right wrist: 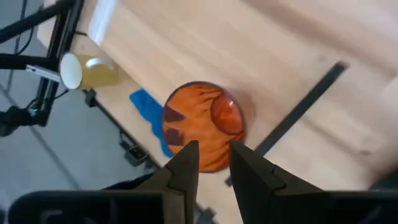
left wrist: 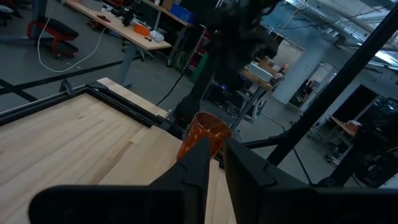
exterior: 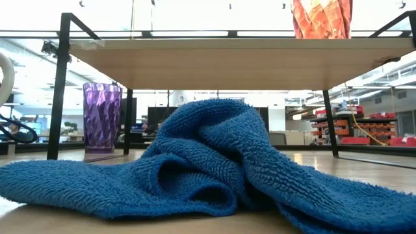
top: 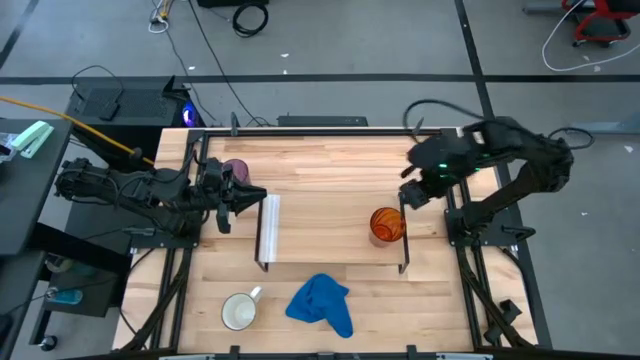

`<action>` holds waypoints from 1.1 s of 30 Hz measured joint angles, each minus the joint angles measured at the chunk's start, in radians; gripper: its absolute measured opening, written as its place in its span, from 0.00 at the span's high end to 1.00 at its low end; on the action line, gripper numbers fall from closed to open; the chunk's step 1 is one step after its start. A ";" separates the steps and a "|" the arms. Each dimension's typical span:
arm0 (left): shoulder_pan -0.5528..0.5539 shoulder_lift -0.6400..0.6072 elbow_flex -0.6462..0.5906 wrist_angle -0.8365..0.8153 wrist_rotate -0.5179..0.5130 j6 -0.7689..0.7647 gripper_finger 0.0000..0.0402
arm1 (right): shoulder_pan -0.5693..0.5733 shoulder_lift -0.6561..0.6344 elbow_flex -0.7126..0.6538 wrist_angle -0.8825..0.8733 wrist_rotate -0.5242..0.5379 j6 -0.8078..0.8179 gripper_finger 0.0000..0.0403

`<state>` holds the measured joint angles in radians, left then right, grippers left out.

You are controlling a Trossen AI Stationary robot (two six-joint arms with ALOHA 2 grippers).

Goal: Stack small to large cups/mugs on shelf
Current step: Put the orange cup on the shelf

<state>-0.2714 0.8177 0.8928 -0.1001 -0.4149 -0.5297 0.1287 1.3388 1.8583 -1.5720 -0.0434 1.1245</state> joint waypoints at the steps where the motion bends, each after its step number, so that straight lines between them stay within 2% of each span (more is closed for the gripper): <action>1: 0.000 0.000 0.000 0.001 -0.001 0.000 0.87 | 0.025 -0.007 0.017 -0.001 0.044 -0.003 0.78; 8: 0.000 0.000 0.000 0.009 -0.044 0.000 0.86 | 0.290 -0.123 0.005 -0.001 0.346 0.126 0.97; 12: 0.000 0.000 0.000 0.010 -0.060 0.001 0.86 | 0.448 -0.163 -0.054 0.001 0.482 0.221 0.97; 19: 0.000 0.000 0.000 0.015 -0.063 0.003 0.88 | 0.630 -0.157 -0.314 0.001 0.523 0.377 0.99; 23: 0.000 0.000 0.000 0.021 -0.063 0.002 0.87 | 0.730 -0.133 -0.450 0.000 0.678 0.540 0.99; 26: 0.000 0.000 0.000 0.022 -0.063 0.000 0.87 | 0.775 -0.112 -0.534 0.003 0.723 0.660 0.99; 29: 0.000 0.000 0.000 0.029 -0.063 -0.002 0.88 | 0.804 -0.099 -0.583 0.020 0.732 0.732 1.00; 33: 0.000 0.000 0.000 0.029 -0.063 -0.007 0.88 | 0.807 -0.089 -0.596 0.078 0.747 0.700 1.00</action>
<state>-0.2718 0.8177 0.8928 -0.0709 -0.4782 -0.5362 0.9362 1.2503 1.2625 -1.4937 0.7038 1.8249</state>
